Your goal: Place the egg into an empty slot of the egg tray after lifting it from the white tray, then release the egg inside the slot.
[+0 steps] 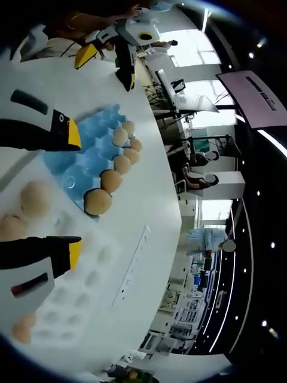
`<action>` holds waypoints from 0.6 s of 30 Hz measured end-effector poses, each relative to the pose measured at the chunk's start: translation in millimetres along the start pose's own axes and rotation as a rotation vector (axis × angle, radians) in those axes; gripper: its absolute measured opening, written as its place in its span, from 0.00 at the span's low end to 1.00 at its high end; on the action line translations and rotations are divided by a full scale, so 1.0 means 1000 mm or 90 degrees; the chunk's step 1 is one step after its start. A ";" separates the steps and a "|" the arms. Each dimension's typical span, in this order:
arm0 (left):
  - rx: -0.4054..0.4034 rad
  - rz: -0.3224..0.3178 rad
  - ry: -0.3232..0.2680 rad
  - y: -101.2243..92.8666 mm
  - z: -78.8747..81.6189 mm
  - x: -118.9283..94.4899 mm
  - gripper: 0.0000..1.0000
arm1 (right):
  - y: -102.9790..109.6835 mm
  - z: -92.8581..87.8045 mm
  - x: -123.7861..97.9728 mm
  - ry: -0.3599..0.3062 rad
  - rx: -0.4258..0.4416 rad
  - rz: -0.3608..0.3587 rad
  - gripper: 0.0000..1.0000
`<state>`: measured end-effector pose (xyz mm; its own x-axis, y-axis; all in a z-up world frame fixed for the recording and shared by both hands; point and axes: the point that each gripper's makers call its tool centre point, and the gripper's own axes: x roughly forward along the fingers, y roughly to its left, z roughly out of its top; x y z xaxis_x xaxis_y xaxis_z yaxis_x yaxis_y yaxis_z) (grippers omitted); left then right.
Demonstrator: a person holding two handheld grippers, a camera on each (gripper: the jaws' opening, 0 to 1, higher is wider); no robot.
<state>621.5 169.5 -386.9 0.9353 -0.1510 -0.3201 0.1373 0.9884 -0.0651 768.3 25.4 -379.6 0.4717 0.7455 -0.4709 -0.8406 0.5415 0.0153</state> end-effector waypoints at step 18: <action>0.000 0.004 0.012 -0.001 -0.007 0.001 1.00 | -0.026 -0.010 -0.020 0.004 0.018 -0.036 0.59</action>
<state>620.1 167.9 -393.8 0.9298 -0.1456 -0.3381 0.1321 0.9893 -0.0627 778.0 -7.7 -379.5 0.5166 0.7110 -0.4771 -0.8048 0.5934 0.0130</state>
